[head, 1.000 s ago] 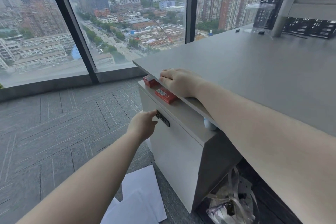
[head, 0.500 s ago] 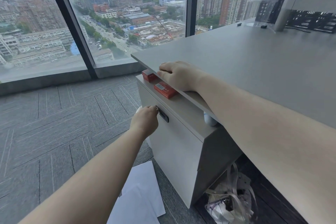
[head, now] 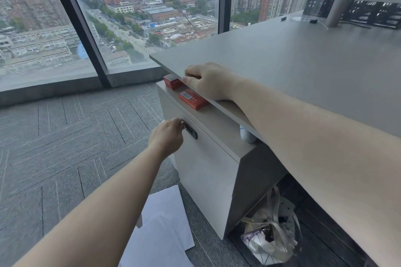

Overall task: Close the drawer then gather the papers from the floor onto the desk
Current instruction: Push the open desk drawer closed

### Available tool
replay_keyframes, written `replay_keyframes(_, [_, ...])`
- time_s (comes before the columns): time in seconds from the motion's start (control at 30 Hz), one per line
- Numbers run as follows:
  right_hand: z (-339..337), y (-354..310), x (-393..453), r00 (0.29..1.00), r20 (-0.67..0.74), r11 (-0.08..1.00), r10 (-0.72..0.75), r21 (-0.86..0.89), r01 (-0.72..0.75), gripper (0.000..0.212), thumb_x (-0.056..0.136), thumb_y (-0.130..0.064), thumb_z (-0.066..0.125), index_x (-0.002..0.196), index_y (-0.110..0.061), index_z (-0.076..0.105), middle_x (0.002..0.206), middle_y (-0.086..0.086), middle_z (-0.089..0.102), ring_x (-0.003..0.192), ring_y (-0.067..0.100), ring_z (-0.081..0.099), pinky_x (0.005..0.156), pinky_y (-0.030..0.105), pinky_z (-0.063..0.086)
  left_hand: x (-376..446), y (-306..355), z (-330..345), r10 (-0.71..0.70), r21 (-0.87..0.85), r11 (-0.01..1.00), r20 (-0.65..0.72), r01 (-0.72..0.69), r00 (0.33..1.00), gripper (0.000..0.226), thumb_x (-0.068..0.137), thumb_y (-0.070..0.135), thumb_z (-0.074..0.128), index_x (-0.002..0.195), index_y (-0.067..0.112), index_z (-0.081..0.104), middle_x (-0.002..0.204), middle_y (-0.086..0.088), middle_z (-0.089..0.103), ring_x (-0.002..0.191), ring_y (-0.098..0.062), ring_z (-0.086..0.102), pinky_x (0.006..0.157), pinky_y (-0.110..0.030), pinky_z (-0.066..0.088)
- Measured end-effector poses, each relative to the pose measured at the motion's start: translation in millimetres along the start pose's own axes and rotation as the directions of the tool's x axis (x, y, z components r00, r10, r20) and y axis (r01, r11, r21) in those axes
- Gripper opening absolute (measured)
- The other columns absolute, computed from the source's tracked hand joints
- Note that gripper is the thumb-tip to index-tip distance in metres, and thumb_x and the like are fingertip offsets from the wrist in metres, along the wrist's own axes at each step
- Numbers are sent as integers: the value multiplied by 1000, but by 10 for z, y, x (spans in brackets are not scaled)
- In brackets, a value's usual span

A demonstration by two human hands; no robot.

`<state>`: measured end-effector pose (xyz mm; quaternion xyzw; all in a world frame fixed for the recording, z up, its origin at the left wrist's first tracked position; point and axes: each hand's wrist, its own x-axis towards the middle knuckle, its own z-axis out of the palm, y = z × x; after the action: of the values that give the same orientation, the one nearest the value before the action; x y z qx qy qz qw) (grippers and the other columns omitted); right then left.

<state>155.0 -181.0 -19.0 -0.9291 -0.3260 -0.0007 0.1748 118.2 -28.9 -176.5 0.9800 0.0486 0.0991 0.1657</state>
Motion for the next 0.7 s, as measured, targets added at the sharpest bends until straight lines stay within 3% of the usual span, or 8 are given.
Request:
replay_keyframes(0.17, [-11,-38,-31,1000,-5,1000,-8,-23,8,42,96,-43,36,106,-12,62,113,6,64,112,30,55,93,37,43,21,11,-62,12,53,999,30,-13,999,28,96,28,33,85,9,50,81,-6,55,75,-30,51,64,-34,40])
replay_keyframes(0.27, [-20,-44,-63,1000,-10,999,1,-53,-1,42,97,-41,35,115,-15,62,128,6,62,120,29,53,101,41,41,-14,4,-38,-8,-3,1000,-1,8,1000,26,96,30,35,80,13,46,79,-6,53,77,-33,55,64,-34,39])
replay_keyframes(0.37, [2,-62,-72,1000,0,997,0,-72,0,36,98,-39,34,104,-14,60,118,6,64,112,29,55,88,36,42,-51,-62,-81,-25,-62,998,29,27,999,39,96,39,36,91,7,59,90,-10,65,86,-33,61,71,-38,49])
replay_keyframes(0.47, [17,-145,-114,1000,2,997,5,-83,-5,28,98,-38,36,94,-17,54,108,6,62,104,28,56,76,32,35,-94,-230,-167,-73,-122,989,79,83,994,43,95,45,36,112,13,59,113,-5,67,103,-26,62,84,-40,52])
replay_keyframes(0.53, [49,-257,-164,999,21,992,-30,-122,33,33,98,-36,37,115,-16,57,127,4,57,117,26,53,85,32,37,-145,-403,-201,-105,-142,983,110,120,988,43,94,44,37,121,16,55,122,-3,64,111,-23,60,89,-40,51])
replay_keyframes(0.6, [121,-407,-194,995,35,970,-92,-221,97,40,98,-35,37,129,-15,53,147,-2,44,136,20,40,104,30,32,-215,-606,-202,-147,-148,975,134,167,980,44,93,43,39,126,16,52,128,-4,61,116,-23,58,94,-41,50])
replay_keyframes(0.7, [383,-617,-202,986,42,953,-164,-253,169,32,98,-35,37,113,-14,56,140,-1,51,139,17,37,111,33,27,-384,-925,-116,-224,-161,953,199,257,954,49,93,40,41,136,16,45,140,-7,52,128,-25,51,104,-44,42])
